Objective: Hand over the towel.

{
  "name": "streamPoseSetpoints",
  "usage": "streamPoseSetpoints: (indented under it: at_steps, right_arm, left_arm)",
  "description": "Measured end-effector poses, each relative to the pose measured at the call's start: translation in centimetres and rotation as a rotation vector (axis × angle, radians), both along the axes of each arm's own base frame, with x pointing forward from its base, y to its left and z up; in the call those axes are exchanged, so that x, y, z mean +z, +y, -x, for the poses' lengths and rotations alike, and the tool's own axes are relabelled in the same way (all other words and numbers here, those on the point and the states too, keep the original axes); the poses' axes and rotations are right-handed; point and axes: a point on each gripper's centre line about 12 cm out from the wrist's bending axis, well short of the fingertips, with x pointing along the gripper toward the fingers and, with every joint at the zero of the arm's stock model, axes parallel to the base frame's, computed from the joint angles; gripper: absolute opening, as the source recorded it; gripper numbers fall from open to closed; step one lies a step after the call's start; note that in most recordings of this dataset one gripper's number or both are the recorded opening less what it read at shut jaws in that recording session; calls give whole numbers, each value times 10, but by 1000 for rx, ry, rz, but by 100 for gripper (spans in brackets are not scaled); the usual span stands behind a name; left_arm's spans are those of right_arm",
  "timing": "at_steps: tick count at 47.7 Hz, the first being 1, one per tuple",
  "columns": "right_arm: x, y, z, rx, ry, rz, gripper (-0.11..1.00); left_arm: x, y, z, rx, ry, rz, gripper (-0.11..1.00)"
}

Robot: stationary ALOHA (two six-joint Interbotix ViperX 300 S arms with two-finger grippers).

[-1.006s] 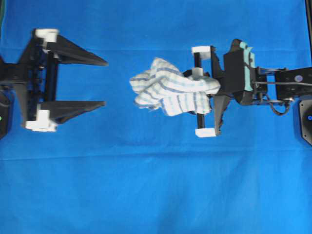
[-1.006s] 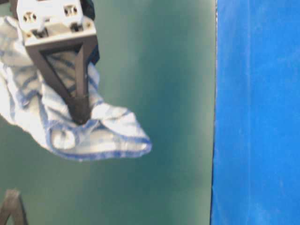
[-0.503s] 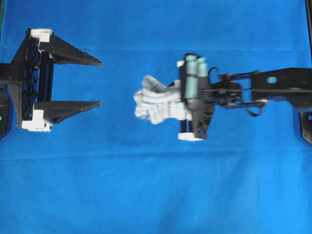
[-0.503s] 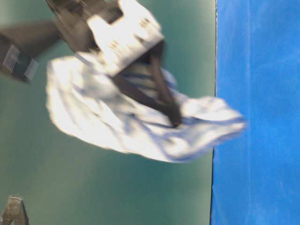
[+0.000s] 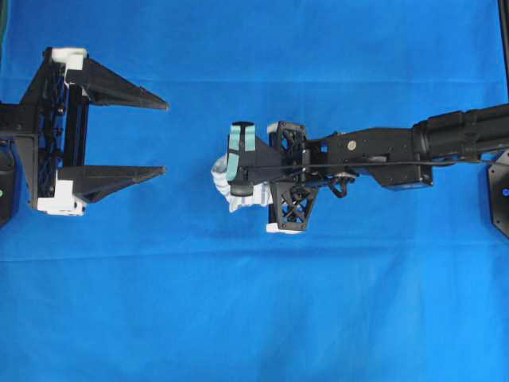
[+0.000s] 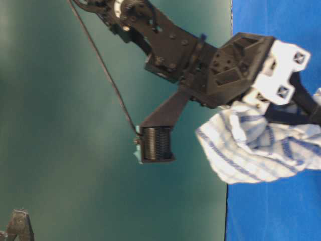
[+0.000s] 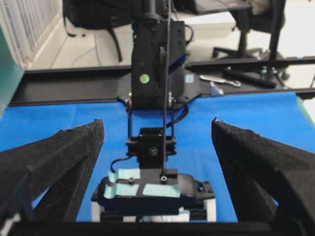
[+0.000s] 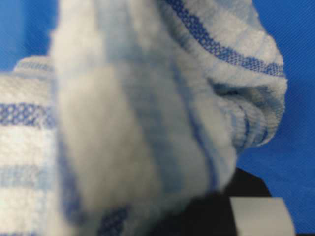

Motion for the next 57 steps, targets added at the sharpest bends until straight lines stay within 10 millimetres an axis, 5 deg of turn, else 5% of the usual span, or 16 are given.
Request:
streamPoseSetpoints:
  at_steps: [12, 22, 27, 35, 50, 57]
  right_arm:
    - [-1, -1, 0, -32, 5, -18, 18]
    - [-1, -3, 1, -46, 8, -23, 70]
    - [6, -3, 5, -47, -1, -23, 69]
    - [51, -2, 16, -43, -102, -17, 70]
    - [170, -3, 63, -15, -489, 33, 70]
    - [201, -1, 91, 5, -686, 57, 70]
  left_arm:
    - [-1, 0, 0, 1, 6, 1, 93]
    - [-2, 0, 0, 1, 11, 1, 93]
    - [-2, 0, 0, 2, 12, 3, 93]
    - [-2, 0, 0, 0, 15, 1, 93]
    - [-4, 0, -2, 0, 23, 1, 93]
    - [-8, 0, -4, 1, 37, 2, 93]
